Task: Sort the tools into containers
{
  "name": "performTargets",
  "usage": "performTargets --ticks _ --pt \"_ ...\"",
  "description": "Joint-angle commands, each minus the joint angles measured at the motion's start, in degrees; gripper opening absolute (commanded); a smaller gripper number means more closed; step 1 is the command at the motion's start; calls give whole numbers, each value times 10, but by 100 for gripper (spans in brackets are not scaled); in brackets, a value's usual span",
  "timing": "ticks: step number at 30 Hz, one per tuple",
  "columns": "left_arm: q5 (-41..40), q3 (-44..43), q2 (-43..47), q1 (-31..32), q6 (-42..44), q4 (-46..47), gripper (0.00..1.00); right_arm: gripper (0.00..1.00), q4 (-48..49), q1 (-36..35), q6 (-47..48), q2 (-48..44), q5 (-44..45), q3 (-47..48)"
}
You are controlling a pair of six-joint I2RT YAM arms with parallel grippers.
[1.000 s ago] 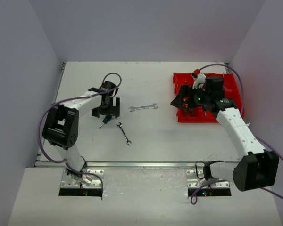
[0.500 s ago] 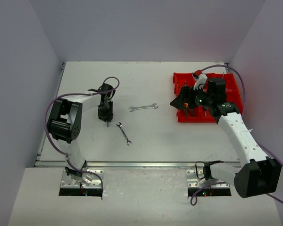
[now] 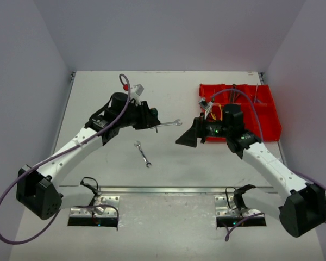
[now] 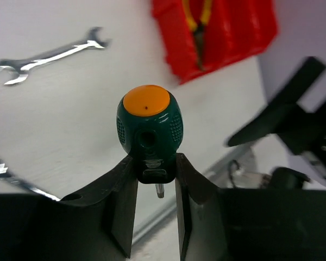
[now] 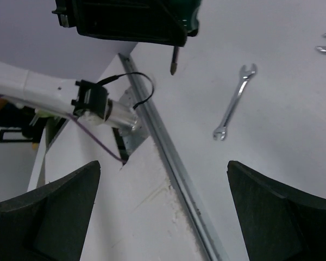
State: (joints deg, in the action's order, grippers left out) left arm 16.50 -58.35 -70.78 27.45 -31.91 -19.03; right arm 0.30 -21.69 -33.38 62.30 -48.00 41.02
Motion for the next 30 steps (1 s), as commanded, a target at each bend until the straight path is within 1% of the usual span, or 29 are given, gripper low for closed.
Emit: performTargets --ticks 1,2,5,7,11,13,15,22,27,30 --pt "-2 73 27 43 -151 147 0 91 126 -72 -66 -48 58 -43" --pt "-2 85 35 47 -165 167 0 89 126 -84 -62 -54 97 -48" --pt "-5 104 40 73 -201 219 0 74 98 -123 -42 -60 186 -47" --pt "-18 106 38 97 -206 234 0 64 103 -134 -45 -53 186 -47" --pt "-11 120 38 121 -228 281 0 50 111 -152 -47 -33 206 -39" --pt "-15 125 41 130 -236 292 0 47 112 -158 -46 -25 220 -36" --pt "-26 129 46 135 -238 293 0 41 111 -161 -46 -22 229 -35" --pt "-42 139 63 137 -238 280 0 33 74 -168 -24 -30 272 -23" --pt "-44 140 65 138 -235 278 0 36 19 -171 -4 -19 318 1" --pt "-44 140 66 138 -235 277 0 36 21 -172 -8 -9 312 5"
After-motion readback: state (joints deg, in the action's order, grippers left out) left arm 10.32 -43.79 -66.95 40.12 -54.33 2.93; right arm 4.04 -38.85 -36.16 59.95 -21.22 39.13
